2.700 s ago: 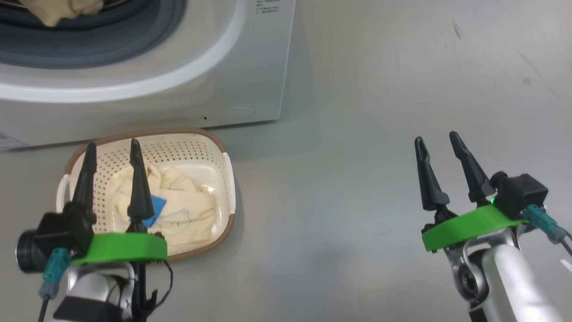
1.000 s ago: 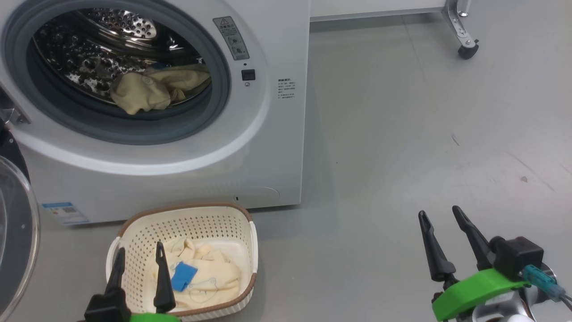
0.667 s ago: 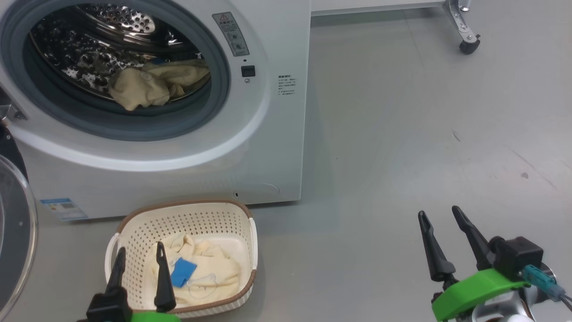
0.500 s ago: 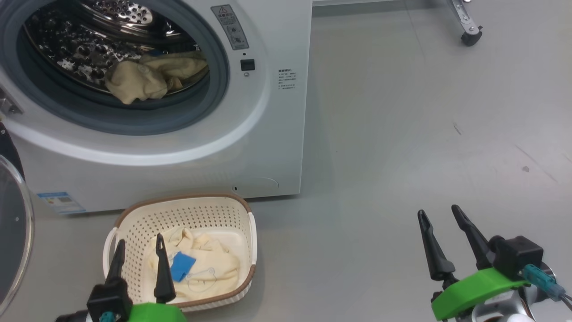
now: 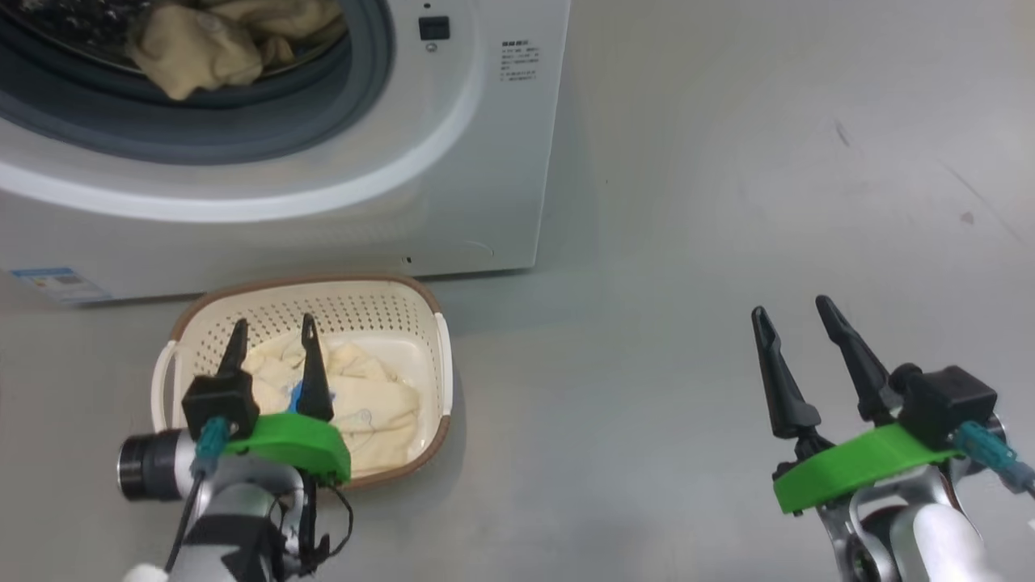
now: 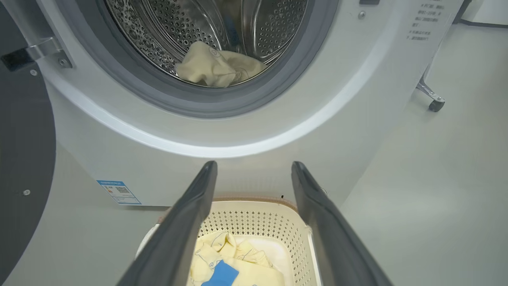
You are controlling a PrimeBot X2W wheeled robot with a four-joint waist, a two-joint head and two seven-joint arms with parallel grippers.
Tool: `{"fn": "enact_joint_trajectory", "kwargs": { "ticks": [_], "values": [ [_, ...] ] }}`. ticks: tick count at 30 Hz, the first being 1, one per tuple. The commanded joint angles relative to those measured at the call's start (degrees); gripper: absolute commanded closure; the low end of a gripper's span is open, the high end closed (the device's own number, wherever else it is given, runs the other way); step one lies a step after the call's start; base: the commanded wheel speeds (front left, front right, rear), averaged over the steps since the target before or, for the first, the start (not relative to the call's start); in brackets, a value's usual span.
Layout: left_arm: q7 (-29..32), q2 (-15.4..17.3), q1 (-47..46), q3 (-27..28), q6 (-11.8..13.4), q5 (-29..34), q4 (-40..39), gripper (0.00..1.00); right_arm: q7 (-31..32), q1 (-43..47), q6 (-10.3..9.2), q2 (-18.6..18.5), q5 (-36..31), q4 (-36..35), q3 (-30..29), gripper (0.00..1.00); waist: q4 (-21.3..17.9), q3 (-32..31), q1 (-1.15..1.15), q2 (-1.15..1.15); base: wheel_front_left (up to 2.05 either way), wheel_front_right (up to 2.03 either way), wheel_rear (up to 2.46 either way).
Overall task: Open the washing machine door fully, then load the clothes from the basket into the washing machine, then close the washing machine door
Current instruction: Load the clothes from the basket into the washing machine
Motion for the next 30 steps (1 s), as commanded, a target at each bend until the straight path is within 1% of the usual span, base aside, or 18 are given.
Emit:
{"fn": "enact_joint_trajectory", "kwargs": {
  "ticks": [1, 4, 7, 10, 15, 22, 27, 30],
  "values": [
    [0.25, 0.43, -3.28, 1.87, -0.54, -0.57, 0.17, 0.00, -0.87, -2.66, 0.21, -0.44, 0.42, -2.16, 1.31, 0.00, -0.85, 4.26, -0.01, 0.00, 0.00, 0.00, 0.00],
    [1.48, -0.31, -8.37, 2.30, -2.42, -2.25, 7.08, 0.00, -1.89, -4.97, 0.21, -0.44, 0.80, -1.72, 1.93, 0.00, -1.87, 8.19, -0.01, 0.00, 0.00, 0.00, 0.00],
    [3.66, -0.85, -13.17, 2.65, -4.83, -4.20, 14.69, 0.00, -3.00, -7.28, 0.21, -0.44, 1.27, -0.92, 3.03, 0.00, -3.16, 11.88, -0.01, 0.00, 0.00, 0.00, 0.00],
    [4.95, -0.75, -17.99, 2.73, -7.22, -5.26, 21.66, 0.00, -4.15, -9.60, 0.21, -0.44, 1.86, 0.04, 4.28, 0.00, -4.42, 15.12, -0.01, 0.00, 0.00, 0.00, 0.00],
    [6.96, 0.02, -24.66, 2.78, -10.06, -6.25, 31.23, 0.00, -5.84, -12.97, 0.21, -0.44, 3.14, 1.61, 6.03, 0.00, -6.74, 20.34, -0.01, 0.00, 0.00, 0.00, 0.00],
    [10.24, 1.45, -31.56, 3.48, -11.77, -7.71, 40.45, 0.00, -7.74, -16.33, 0.21, -0.44, 5.05, 3.36, 8.02, 0.00, -9.39, 27.29, -0.01, 0.00, 0.00, 0.00, 0.00],
    [14.04, 2.71, -35.91, 4.77, -12.71, -9.67, 44.95, 0.00, -8.47, -18.55, 0.21, -0.44, 5.88, 4.14, 9.15, 0.00, -10.84, 32.45, -0.01, 0.00, 0.00, 0.00, 0.00],
    [15.01, 4.08, -38.13, 5.17, -12.73, -10.15, 46.24, 0.00, -8.71, -19.76, 0.21, -0.44, 6.48, 4.43, 9.70, 0.00, -11.67, 35.15, -0.01, 0.00, 0.00, 0.00, 0.00]
  ]
}}
